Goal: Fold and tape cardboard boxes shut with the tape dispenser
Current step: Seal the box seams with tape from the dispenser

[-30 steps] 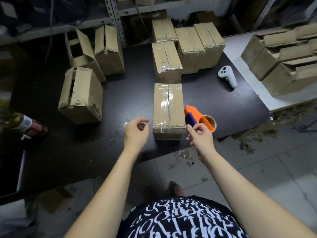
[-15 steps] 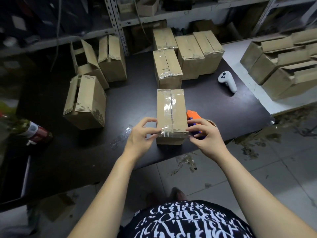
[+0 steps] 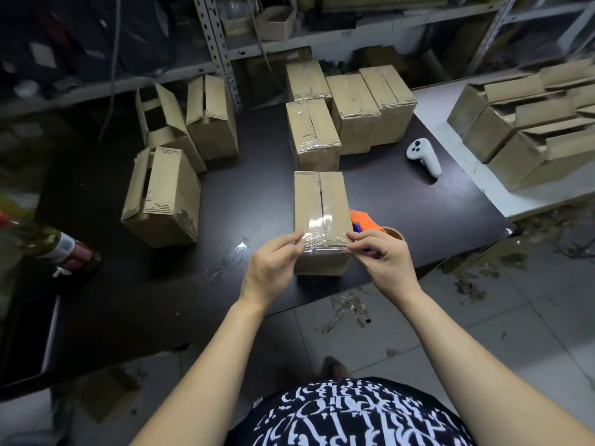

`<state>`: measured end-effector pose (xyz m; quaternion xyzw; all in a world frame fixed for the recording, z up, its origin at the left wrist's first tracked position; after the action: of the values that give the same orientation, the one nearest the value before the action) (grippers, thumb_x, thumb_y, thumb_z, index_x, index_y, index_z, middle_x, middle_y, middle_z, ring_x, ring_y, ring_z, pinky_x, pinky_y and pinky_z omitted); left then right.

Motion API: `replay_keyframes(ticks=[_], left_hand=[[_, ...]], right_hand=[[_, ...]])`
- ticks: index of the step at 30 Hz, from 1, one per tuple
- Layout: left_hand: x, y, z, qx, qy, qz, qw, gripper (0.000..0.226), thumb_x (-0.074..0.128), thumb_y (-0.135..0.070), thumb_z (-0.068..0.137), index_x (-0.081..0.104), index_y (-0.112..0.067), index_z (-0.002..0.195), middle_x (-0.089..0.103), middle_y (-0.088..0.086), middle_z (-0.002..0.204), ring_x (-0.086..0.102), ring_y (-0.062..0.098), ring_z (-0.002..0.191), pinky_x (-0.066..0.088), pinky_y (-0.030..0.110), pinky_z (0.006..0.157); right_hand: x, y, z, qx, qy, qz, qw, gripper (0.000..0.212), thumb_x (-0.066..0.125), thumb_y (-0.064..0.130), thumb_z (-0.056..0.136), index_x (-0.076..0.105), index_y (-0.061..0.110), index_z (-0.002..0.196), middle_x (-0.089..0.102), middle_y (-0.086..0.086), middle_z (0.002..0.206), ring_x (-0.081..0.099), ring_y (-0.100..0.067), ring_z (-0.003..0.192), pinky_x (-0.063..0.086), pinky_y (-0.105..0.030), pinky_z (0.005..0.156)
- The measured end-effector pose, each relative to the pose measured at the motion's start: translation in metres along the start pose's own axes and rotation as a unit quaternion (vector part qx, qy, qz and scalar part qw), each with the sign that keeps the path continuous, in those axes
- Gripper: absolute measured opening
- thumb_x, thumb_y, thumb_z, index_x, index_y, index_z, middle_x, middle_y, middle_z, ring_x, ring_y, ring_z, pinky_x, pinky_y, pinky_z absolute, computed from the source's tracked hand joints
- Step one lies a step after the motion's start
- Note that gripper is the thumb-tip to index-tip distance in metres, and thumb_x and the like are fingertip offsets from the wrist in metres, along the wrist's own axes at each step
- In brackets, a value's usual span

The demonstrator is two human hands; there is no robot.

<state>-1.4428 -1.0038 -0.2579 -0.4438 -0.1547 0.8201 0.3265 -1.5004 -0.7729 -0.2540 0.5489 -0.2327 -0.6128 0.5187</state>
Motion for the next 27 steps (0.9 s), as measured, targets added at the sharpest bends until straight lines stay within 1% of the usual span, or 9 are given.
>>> replay_keyframes(ticks=[3, 9, 13, 16, 19, 22, 24, 25, 27], left_hand=[[0.007, 0.004, -0.012, -0.01, -0.007, -0.008, 1.0, 0.011, 0.071, 0.007, 0.089, 0.077, 0.005, 0.098, 0.073, 0.018, 0.117, 0.074, 0.028, 0.102, 0.06, 0.042, 0.088], [0.005, 0.008, -0.021, -0.058, -0.03, -0.044, 0.997, 0.012, 0.072, 0.0, 0.092, 0.078, 0.003, 0.102, 0.072, 0.015, 0.122, 0.073, 0.024, 0.101, 0.061, 0.041, 0.085], [0.004, 0.006, -0.025, -0.039, -0.029, -0.029, 0.998, 0.021, 0.075, 0.002, 0.087, 0.077, 0.002, 0.108, 0.07, 0.015, 0.126, 0.073, 0.022, 0.098, 0.06, 0.037, 0.091], [0.001, 0.003, -0.027, -0.075, -0.031, -0.057, 0.995, 0.025, 0.07, -0.013, 0.09, 0.077, 0.0, 0.11, 0.069, 0.012, 0.13, 0.072, 0.02, 0.098, 0.058, 0.03, 0.094], [0.002, 0.005, -0.024, -0.106, -0.043, -0.077, 0.99, 0.017, 0.077, -0.012, 0.089, 0.08, 0.001, 0.1, 0.072, 0.014, 0.123, 0.073, 0.018, 0.1, 0.059, 0.028, 0.091], [0.007, 0.004, -0.019, -0.083, -0.041, -0.05, 0.994, 0.01, 0.083, -0.001, 0.08, 0.078, 0.004, 0.088, 0.075, 0.017, 0.111, 0.073, 0.024, 0.1, 0.058, 0.029, 0.091], [0.009, 0.005, -0.018, -0.072, -0.044, -0.035, 0.996, 0.01, 0.083, 0.006, 0.077, 0.075, 0.005, 0.083, 0.075, 0.018, 0.107, 0.074, 0.027, 0.097, 0.058, 0.03, 0.091], [0.01, 0.005, -0.018, -0.069, -0.045, -0.034, 0.996, 0.01, 0.083, 0.007, 0.076, 0.075, 0.005, 0.081, 0.075, 0.017, 0.105, 0.074, 0.027, 0.097, 0.058, 0.028, 0.091], [0.01, 0.005, -0.016, -0.071, -0.044, -0.037, 0.996, 0.012, 0.084, 0.008, 0.075, 0.073, 0.004, 0.078, 0.075, 0.016, 0.103, 0.074, 0.026, 0.096, 0.053, 0.013, 0.087]], right_hand=[[0.006, -0.003, -0.005, 0.017, 0.014, 0.014, 1.0, 0.014, 0.077, -0.001, 0.086, 0.081, 0.009, 0.096, 0.075, 0.006, 0.109, 0.069, -0.005, 0.112, 0.057, -0.026, 0.095], [0.01, -0.002, -0.007, -0.001, 0.014, 0.014, 1.0, 0.016, 0.08, -0.001, 0.084, 0.081, 0.007, 0.097, 0.075, 0.0, 0.112, 0.07, -0.007, 0.113, 0.059, -0.035, 0.095], [0.007, 0.0, -0.01, -0.023, 0.033, -0.01, 0.999, 0.024, 0.078, -0.005, 0.085, 0.08, 0.008, 0.105, 0.073, 0.0, 0.122, 0.068, -0.007, 0.116, 0.058, -0.03, 0.096], [0.007, 0.003, -0.01, -0.025, 0.023, -0.04, 0.999, 0.021, 0.077, 0.001, 0.087, 0.082, 0.01, 0.105, 0.074, 0.001, 0.12, 0.067, -0.004, 0.116, 0.055, -0.025, 0.098], [0.01, 0.007, -0.01, -0.036, -0.015, -0.045, 0.998, 0.009, 0.08, 0.01, 0.088, 0.083, 0.01, 0.097, 0.077, -0.001, 0.11, 0.069, -0.005, 0.11, 0.057, -0.026, 0.094], [0.014, 0.007, -0.01, -0.055, -0.026, -0.066, 0.996, 0.011, 0.082, 0.011, 0.085, 0.082, 0.008, 0.096, 0.077, -0.003, 0.107, 0.069, -0.006, 0.107, 0.056, -0.022, 0.093], [0.014, 0.005, -0.007, -0.062, -0.02, -0.071, 0.995, 0.013, 0.083, 0.006, 0.082, 0.082, 0.006, 0.096, 0.076, -0.005, 0.108, 0.068, 0.0, 0.107, 0.054, -0.017, 0.094], [0.013, 0.003, -0.006, -0.065, -0.015, -0.066, 0.996, 0.015, 0.083, 0.003, 0.081, 0.081, 0.004, 0.095, 0.076, -0.006, 0.109, 0.066, 0.003, 0.108, 0.052, -0.015, 0.094], [0.011, 0.001, -0.005, -0.063, -0.01, -0.055, 0.996, 0.016, 0.083, -0.002, 0.079, 0.081, 0.001, 0.095, 0.075, -0.009, 0.109, 0.065, 0.006, 0.109, 0.052, -0.013, 0.093]])
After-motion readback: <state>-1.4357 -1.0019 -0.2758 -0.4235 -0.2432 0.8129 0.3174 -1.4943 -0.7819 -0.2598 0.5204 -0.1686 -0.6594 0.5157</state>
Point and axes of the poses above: each hand's wrist, its own z-axis towards the middle knuckle, its own x-axis out of the palm, y = z × x, the point moved 4 cm from there along z, towards the middle knuckle
